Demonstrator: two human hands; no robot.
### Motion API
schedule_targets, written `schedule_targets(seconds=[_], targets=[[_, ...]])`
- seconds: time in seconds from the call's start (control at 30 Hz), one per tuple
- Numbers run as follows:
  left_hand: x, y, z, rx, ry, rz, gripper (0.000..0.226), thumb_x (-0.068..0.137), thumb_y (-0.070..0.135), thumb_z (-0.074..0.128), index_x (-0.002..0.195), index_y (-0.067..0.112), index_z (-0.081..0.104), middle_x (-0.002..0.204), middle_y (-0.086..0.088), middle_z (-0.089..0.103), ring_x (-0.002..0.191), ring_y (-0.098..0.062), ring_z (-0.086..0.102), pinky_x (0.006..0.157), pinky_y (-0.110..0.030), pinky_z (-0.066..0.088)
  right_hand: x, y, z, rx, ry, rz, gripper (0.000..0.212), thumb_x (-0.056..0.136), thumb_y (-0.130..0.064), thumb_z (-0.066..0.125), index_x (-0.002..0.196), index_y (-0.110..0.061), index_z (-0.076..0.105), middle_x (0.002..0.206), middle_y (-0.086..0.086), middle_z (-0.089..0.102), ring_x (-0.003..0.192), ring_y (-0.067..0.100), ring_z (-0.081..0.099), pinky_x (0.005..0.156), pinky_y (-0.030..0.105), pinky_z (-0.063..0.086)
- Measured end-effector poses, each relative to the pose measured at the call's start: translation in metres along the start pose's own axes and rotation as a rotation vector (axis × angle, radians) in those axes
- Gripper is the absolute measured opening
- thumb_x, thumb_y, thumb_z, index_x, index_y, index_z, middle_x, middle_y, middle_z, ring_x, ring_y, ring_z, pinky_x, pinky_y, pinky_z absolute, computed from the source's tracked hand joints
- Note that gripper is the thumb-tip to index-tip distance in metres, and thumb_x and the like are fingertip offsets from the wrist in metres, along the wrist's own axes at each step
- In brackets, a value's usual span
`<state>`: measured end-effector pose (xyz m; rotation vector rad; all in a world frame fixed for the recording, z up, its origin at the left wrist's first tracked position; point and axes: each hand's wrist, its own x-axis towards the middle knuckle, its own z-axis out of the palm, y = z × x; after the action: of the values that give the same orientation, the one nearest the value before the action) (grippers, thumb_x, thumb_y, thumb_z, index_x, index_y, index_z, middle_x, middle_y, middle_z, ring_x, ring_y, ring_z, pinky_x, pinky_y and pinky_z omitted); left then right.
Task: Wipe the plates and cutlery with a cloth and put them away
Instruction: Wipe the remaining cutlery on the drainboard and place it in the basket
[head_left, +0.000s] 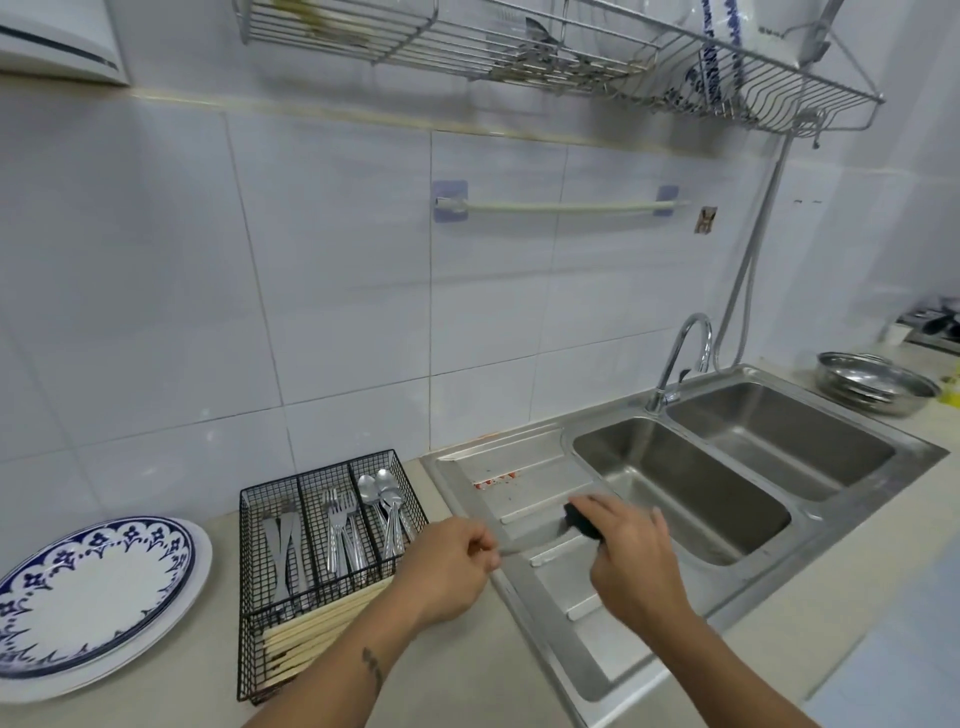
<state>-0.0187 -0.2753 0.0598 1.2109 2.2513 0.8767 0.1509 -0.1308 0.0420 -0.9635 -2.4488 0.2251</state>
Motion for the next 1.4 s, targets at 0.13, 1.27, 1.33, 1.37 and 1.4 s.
schedule_targets(seconds=[0.13, 1.27, 1.33, 1.37, 1.4], targets=[[0.003, -0.003, 0.007, -0.288, 0.121, -0.096, 0.016, 0.093, 0.019, 0.067, 0.077, 0.022, 0.07, 0.067, 0.006, 0.053, 0.058, -0.008, 0.048, 0.052, -0.02, 0.035, 0.012, 0.003, -0.019, 0.156, 0.072, 0.126, 0.072, 0.074, 0.008, 0.049, 0.136, -0.029, 0.053, 0.125, -0.01, 0.06, 0.112, 0.02, 0.056, 0.107, 0.057, 0.036], [-0.003, 0.024, -0.004, -1.158, 0.294, -0.182, 0.017, 0.093, -0.008, 0.057, 0.084, 0.006, 0.057, 0.078, -0.014, 0.068, 0.074, -0.025, 0.072, 0.074, -0.034, 0.06, 0.003, -0.044, 0.016, 0.077, -0.041, -0.175, 0.064, 0.078, -0.006, 0.057, 0.137, -0.027, 0.047, 0.106, -0.001, 0.059, 0.089, 0.022, 0.053, 0.076, 0.034, 0.048], [-0.002, 0.022, -0.003, -1.084, 0.331, -0.133, 0.012, 0.091, -0.005, 0.065, 0.083, 0.004, 0.063, 0.08, -0.013, 0.07, 0.076, -0.024, 0.073, 0.075, -0.033, 0.06, 0.006, -0.041, 0.012, 0.118, -0.017, -0.152, 0.062, 0.08, -0.004, 0.047, 0.137, -0.027, 0.049, 0.106, -0.001, 0.06, 0.089, 0.024, 0.055, 0.074, 0.035, 0.048], [-0.002, 0.021, -0.003, -1.063, 0.354, -0.126, 0.009, 0.09, -0.003, 0.067, 0.083, 0.004, 0.066, 0.079, -0.012, 0.071, 0.075, -0.022, 0.072, 0.072, -0.03, 0.059, 0.006, -0.041, 0.01, 0.123, 0.031, -0.138, 0.061, 0.079, -0.003, 0.047, 0.135, -0.026, 0.051, 0.104, -0.001, 0.06, 0.087, 0.024, 0.055, 0.072, 0.035, 0.048], [-0.001, 0.021, -0.004, -1.059, 0.378, -0.129, 0.008, 0.089, 0.0, 0.069, 0.083, 0.004, 0.069, 0.076, -0.01, 0.072, 0.073, -0.02, 0.072, 0.069, -0.027, 0.059, 0.007, -0.04, 0.01, 0.117, 0.088, -0.127, 0.061, 0.078, 0.0, 0.051, 0.133, -0.025, 0.052, 0.103, 0.0, 0.061, 0.085, 0.025, 0.056, 0.071, 0.035, 0.049]])
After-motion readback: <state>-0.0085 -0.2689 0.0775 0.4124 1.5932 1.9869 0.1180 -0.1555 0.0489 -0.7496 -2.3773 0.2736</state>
